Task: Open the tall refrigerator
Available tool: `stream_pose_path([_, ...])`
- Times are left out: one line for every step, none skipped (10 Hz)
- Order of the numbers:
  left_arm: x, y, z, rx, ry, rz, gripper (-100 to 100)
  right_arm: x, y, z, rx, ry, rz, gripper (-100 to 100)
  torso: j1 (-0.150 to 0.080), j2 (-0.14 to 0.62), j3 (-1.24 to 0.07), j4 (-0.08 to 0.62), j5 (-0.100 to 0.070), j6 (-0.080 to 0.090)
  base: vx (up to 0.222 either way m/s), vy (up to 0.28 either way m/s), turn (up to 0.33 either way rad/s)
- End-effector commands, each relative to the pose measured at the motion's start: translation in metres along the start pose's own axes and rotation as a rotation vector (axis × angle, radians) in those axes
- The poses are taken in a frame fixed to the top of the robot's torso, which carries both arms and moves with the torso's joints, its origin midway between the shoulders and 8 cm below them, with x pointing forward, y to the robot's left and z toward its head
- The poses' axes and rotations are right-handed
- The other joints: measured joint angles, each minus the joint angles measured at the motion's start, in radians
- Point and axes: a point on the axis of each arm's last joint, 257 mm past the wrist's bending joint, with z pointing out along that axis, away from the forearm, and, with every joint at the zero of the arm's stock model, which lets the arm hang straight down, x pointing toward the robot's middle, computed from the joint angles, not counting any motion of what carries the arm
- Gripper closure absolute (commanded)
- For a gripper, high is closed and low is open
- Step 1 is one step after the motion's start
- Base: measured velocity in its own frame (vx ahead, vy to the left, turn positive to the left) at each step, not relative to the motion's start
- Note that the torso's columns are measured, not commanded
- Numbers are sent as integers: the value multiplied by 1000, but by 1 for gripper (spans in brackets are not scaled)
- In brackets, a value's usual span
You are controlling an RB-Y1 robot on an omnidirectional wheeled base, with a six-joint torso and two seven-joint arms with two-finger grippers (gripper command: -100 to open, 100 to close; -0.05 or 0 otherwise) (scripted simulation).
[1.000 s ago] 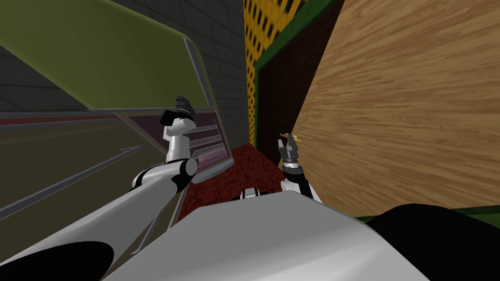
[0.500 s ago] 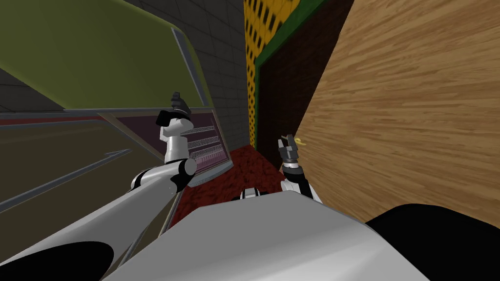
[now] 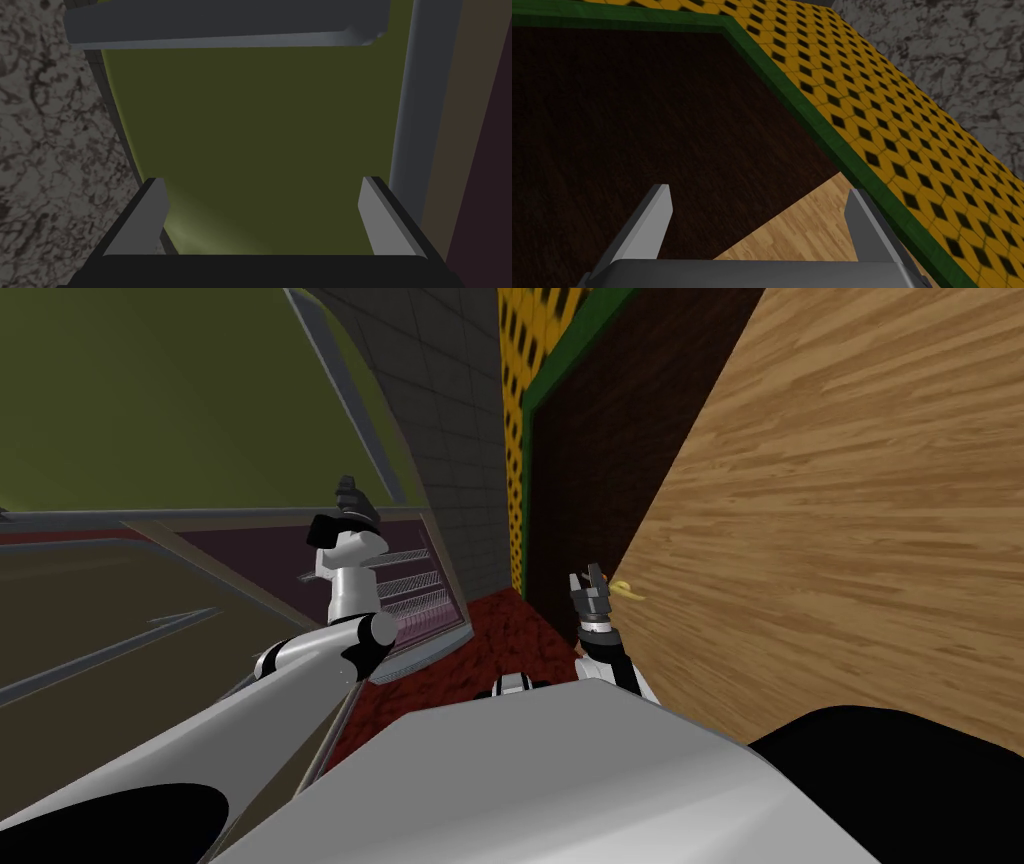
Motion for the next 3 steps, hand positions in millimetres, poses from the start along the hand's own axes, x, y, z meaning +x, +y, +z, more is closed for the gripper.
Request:
stream_pose_path([-18, 3, 0, -3, -32, 19, -100, 0, 0, 0, 0, 0, 0, 0, -1, 2, 1, 1, 0, 0, 213, -129, 43])
stream_pose_path([-27, 5, 0, -6, -48, 29, -100, 0, 0, 0, 0, 0, 0, 0, -2, 1, 1, 1, -1, 0, 240, -120, 47])
stream_pose_path([-34, 7, 0, -9, -60, 37, -100, 0, 0, 0, 0, 0, 0, 0, -2, -1, -1, 0, -1, 0, 250, -133, 40])
